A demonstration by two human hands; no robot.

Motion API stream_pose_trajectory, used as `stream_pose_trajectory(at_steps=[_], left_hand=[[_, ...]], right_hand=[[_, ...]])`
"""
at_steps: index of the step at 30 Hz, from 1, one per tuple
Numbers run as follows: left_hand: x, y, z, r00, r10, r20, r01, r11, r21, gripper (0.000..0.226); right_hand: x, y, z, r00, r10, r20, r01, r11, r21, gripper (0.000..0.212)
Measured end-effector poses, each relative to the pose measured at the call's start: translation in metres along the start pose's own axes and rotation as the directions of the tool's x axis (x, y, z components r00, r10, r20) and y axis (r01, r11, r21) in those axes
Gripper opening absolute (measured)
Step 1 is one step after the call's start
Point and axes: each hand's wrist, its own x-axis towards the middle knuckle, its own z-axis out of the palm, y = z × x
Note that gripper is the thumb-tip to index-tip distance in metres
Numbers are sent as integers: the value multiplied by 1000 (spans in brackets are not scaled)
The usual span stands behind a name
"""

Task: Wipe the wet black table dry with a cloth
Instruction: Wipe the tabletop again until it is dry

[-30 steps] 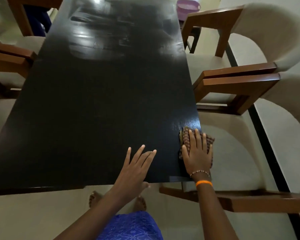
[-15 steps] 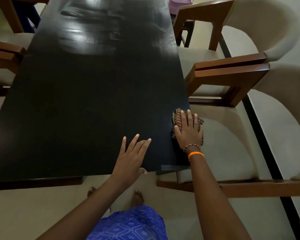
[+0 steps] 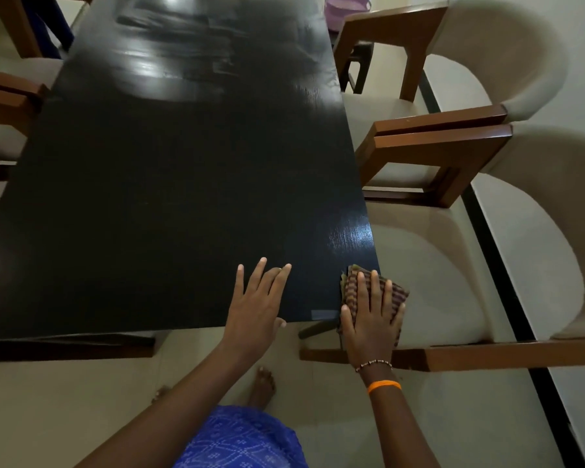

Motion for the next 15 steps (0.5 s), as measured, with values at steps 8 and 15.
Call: stream_pose_trajectory(at_steps=[8, 15], left_hand=[[-47, -64, 11, 989, -19, -144, 1, 992, -125, 90], [-124, -189, -18, 710, -674, -204, 508, 691, -514, 62]], right_hand=[[-29, -98, 16, 986, -159, 49, 155, 986, 65, 76], [-74, -248, 40, 866, -473, 162, 465, 881, 86, 96]])
